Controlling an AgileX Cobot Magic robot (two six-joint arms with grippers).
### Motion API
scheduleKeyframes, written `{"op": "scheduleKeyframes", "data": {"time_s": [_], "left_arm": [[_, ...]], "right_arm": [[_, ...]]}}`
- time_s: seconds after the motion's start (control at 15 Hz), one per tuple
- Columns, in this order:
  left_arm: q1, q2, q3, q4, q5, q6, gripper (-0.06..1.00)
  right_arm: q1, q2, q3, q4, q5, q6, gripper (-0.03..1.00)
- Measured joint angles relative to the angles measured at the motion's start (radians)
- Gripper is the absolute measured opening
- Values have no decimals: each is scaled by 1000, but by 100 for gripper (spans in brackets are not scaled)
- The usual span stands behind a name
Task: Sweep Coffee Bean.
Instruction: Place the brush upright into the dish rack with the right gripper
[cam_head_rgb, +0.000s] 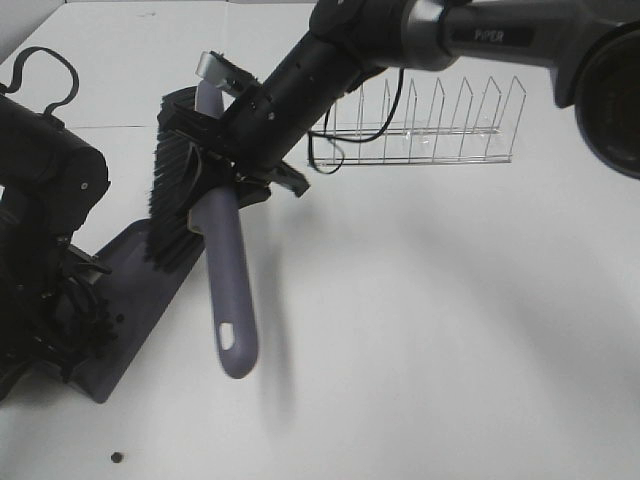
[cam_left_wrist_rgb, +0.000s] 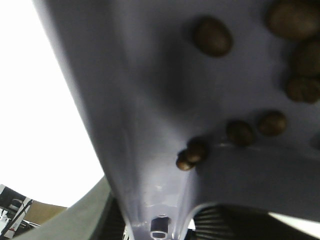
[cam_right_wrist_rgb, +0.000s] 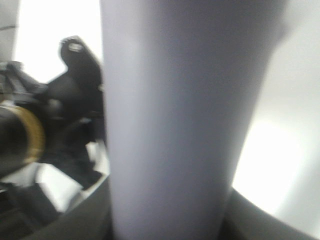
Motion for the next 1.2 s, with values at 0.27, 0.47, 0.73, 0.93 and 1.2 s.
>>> {"op": "scheduleKeyframes", "data": {"time_s": [0.27,0.47,0.73,0.93,1.2], "left_arm": [[0,-3,4,-12,-8,1,32],[0,-6,-8,-60,-6,4,32],[26,6,-118,-208,6,13,32],[89,24,-239,-324,-67,47,31],[150,53,-336,-334,-115,64,31]], "right_arm": [[-16,-135,0,-417,93,131,27],[-65,-207,0,-553,107,134,27],[-161,-261,1,-573,109,147,27],[-202,-331,101,-588,107,149,27],[-217,-443,368,-713,115,151,27]]}}
